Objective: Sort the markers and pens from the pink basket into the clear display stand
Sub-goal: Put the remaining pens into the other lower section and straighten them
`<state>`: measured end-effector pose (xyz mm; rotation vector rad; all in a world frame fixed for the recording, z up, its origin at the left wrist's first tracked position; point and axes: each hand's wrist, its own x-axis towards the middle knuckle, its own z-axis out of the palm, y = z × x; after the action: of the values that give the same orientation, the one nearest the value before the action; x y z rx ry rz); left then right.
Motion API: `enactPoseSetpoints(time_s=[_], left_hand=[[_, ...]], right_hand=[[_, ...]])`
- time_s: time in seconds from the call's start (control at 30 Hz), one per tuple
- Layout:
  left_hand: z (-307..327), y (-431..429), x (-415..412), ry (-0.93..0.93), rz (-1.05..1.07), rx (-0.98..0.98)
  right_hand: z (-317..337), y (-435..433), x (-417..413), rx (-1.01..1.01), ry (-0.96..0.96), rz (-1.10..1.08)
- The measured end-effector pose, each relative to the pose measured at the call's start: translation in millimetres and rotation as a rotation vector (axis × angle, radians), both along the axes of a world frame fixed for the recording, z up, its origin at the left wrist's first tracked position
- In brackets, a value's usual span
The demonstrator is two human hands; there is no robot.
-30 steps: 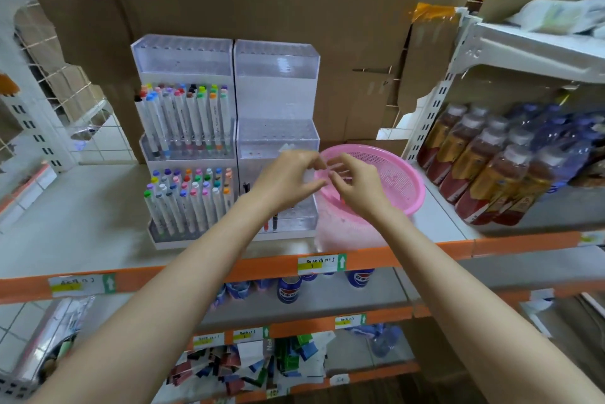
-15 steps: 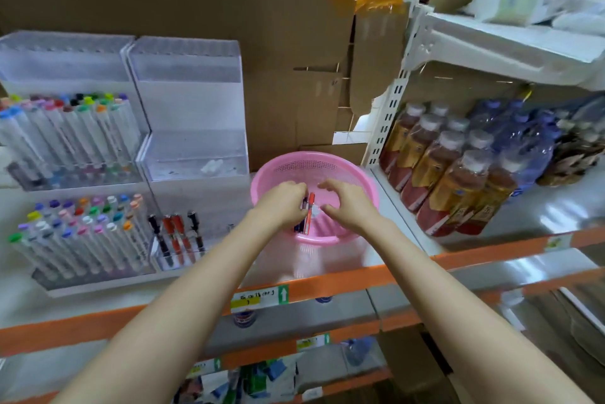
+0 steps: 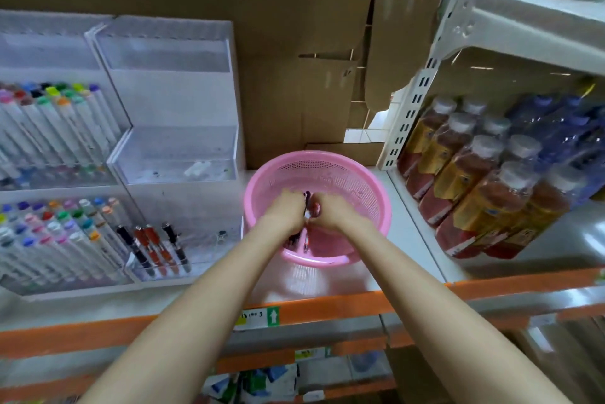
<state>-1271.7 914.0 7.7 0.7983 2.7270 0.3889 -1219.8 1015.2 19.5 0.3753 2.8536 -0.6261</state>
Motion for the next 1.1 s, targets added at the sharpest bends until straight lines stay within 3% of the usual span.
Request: enactPoseSetpoints(time_s=[0.33,0.57,0.83,1.1], left_hand=[[11,-6,0,-0.025,0.106,0.126],[31,-11,9,-0.011,0.076,0.597],[67,-51,27,0.192,-0.018,0.935],[97,-125,38,0.268,-0.058,0.901]], right_hand=[[1,4,-3,0.152,-0.018,-0.151],[17,11,6,-0.229,0.211,-0.196],[73,-23,27,-0.364,0.579,-0.098],[100,-91,47,-0.393,0.711,-0.034]])
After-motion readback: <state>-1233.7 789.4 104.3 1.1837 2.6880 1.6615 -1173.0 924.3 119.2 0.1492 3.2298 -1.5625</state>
